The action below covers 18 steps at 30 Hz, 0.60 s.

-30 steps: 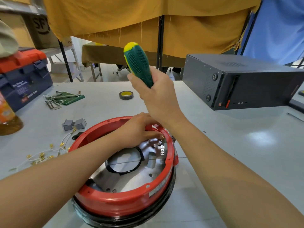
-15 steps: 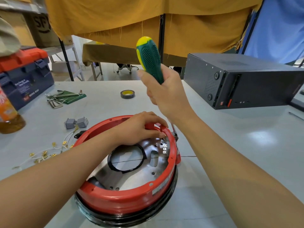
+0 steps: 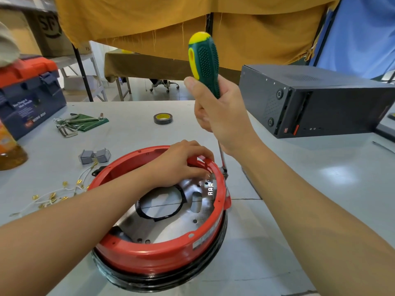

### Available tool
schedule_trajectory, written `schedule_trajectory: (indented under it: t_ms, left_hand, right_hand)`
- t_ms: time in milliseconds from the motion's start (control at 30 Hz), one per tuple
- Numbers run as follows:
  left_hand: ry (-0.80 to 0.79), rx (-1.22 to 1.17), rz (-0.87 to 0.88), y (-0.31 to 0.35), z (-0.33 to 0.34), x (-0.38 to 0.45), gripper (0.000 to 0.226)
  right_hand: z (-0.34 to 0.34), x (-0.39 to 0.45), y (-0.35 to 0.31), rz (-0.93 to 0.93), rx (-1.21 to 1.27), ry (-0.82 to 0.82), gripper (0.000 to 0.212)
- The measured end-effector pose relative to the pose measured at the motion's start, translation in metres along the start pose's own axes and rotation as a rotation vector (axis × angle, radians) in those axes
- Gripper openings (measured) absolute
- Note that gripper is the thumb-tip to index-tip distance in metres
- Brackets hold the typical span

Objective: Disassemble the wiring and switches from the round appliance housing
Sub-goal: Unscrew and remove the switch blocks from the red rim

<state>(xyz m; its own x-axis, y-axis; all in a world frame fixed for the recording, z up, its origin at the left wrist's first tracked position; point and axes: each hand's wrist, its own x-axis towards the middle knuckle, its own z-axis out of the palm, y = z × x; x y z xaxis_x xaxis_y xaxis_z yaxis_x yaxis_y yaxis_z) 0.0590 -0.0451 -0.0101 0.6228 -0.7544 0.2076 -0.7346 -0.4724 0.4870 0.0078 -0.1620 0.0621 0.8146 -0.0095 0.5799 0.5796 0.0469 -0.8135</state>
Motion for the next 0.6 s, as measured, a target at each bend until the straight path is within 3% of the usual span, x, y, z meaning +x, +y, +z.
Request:
schedule_trajectory:
  t_ms: [500,600]
  left_hand:
    - [-0.011,0.040,-0.025,0.0022,0.0021,0.0037,0.034]
    - [-0.004,0.031,-0.021,0.0028,0.0017,0.0037,0.025]
  right_hand:
    - [0.0092,0.0022,0.0055,-0.059,-0.247,0.132,0.025]
    - [0.0077,0.0011,0.0034,-0.057,-0.234,0.158,0.024]
